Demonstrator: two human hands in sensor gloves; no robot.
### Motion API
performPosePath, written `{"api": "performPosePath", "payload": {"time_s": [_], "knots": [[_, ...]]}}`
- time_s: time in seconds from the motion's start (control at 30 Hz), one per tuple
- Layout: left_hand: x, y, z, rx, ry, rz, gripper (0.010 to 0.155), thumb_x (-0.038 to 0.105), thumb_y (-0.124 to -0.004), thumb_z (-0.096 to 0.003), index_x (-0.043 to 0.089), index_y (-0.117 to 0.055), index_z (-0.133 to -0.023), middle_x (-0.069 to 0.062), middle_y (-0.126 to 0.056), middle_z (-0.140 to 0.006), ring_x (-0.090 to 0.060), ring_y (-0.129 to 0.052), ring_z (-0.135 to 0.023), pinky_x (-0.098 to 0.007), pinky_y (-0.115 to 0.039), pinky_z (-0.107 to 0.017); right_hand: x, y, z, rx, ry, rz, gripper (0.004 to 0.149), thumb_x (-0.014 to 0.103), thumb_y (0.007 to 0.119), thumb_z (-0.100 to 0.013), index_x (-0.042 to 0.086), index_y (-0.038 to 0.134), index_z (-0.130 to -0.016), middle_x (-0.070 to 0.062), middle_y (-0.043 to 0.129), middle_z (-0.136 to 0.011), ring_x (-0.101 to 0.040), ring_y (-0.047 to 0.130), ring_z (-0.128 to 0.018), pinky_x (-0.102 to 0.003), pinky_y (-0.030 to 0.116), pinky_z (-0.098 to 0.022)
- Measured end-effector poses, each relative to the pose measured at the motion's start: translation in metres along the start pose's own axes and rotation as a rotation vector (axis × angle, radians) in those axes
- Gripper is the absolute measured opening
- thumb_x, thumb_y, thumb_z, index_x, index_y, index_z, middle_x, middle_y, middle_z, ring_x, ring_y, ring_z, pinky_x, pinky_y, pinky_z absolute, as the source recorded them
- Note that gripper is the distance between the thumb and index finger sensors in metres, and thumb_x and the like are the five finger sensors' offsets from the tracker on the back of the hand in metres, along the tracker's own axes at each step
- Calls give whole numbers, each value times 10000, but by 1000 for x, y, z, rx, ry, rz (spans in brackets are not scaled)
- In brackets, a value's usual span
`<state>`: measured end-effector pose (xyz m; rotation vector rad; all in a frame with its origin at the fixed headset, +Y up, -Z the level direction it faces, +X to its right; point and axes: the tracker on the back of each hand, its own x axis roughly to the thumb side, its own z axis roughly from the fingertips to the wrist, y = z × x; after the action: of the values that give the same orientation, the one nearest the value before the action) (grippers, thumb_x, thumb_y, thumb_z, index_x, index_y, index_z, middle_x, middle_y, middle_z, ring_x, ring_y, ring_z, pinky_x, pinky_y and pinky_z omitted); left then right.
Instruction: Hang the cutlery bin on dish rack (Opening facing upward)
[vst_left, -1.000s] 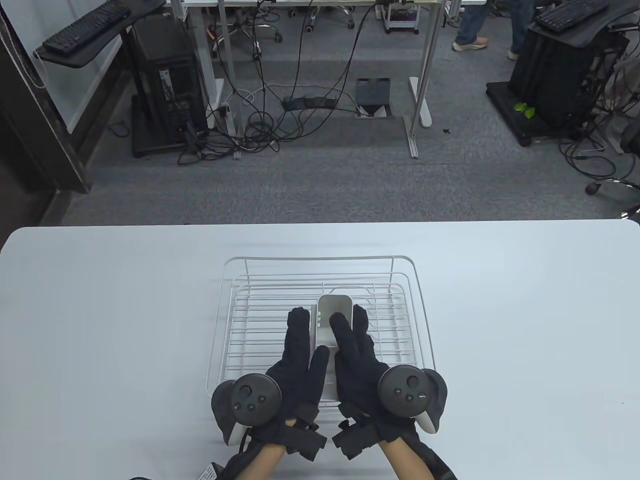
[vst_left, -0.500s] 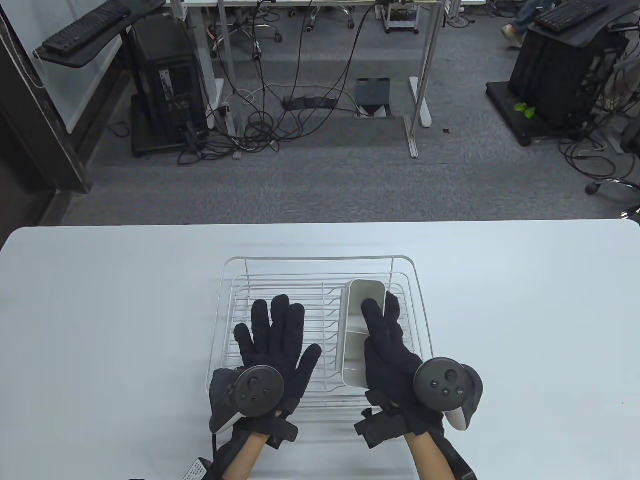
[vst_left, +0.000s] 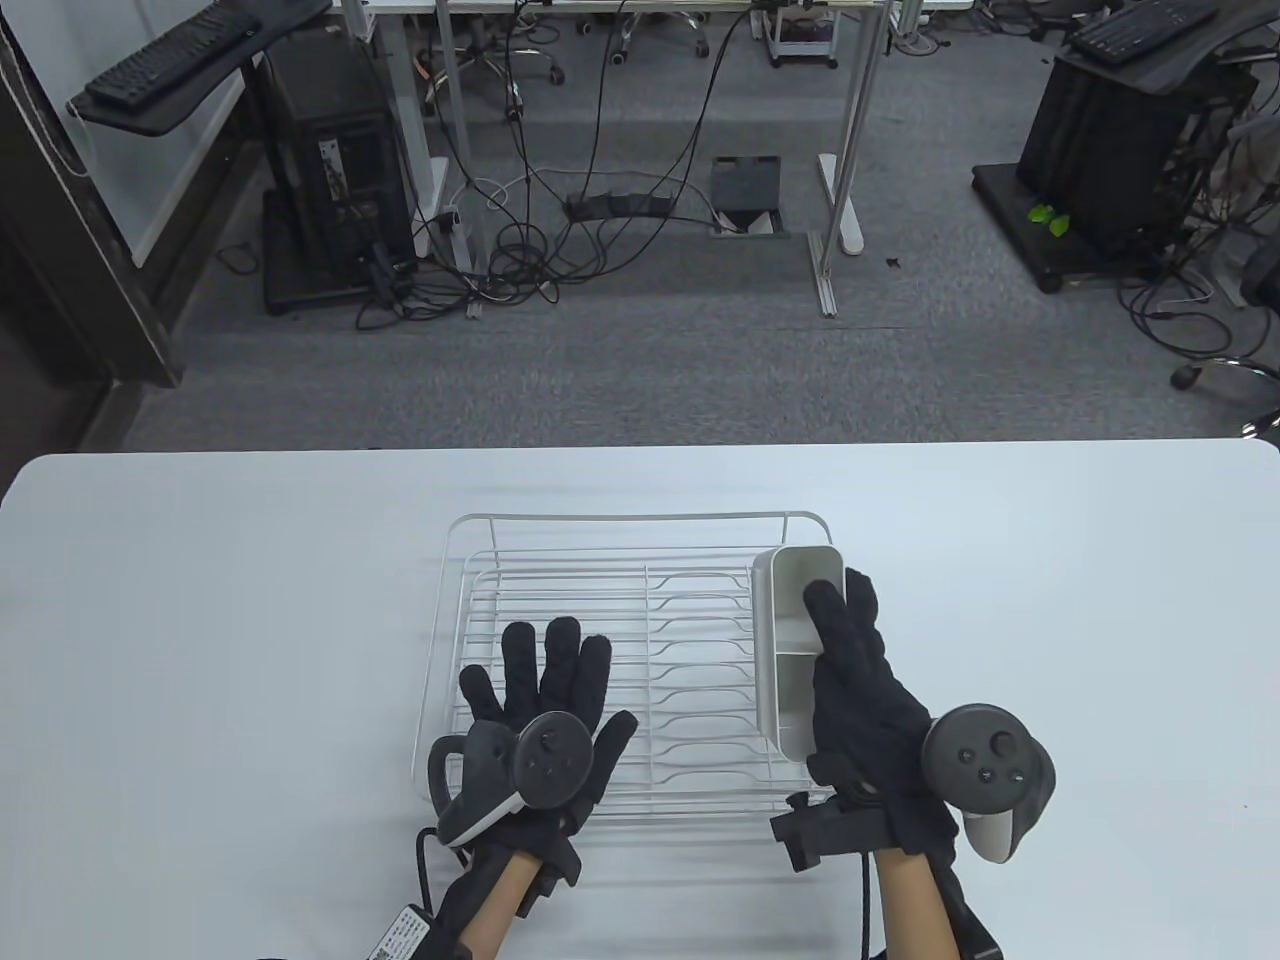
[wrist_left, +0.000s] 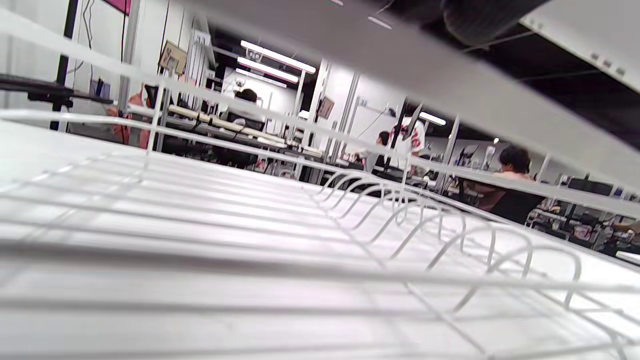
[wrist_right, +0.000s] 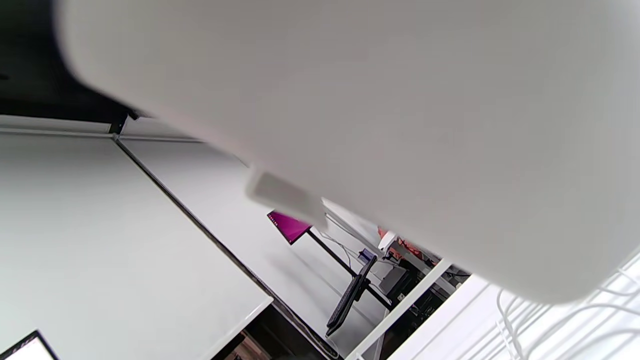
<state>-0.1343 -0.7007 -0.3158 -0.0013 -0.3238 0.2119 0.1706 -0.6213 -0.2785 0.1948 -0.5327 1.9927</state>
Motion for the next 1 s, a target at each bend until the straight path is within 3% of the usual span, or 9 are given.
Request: {"api": "performPosePath", "payload": {"time_s": [0.23, 1.0], "knots": [[-3, -14, -4, -95, 39, -53, 701, 636, -428, -626, 275, -197, -1180, -57, -52, -1203, -398, 18, -1064, -709, -23, -598, -14, -20, 0, -76, 70, -12, 508, 78, 651, -547, 226, 631, -1033, -210, 430, -1136, -486, 579, -981, -589, 455, -694], [-7, -20, -2, -126, 58, -63, 698, 658, -340, -635, 256, -206, -1190, -70, -85, -1216, -398, -55, -1111, -750, -74, -627, -83, -63, 9, -197, 320, -37, 489, 83, 668, -544, 255, 699, -1001, -172, 478, -1141, -470, 608, -978, -586, 473, -691]]}}
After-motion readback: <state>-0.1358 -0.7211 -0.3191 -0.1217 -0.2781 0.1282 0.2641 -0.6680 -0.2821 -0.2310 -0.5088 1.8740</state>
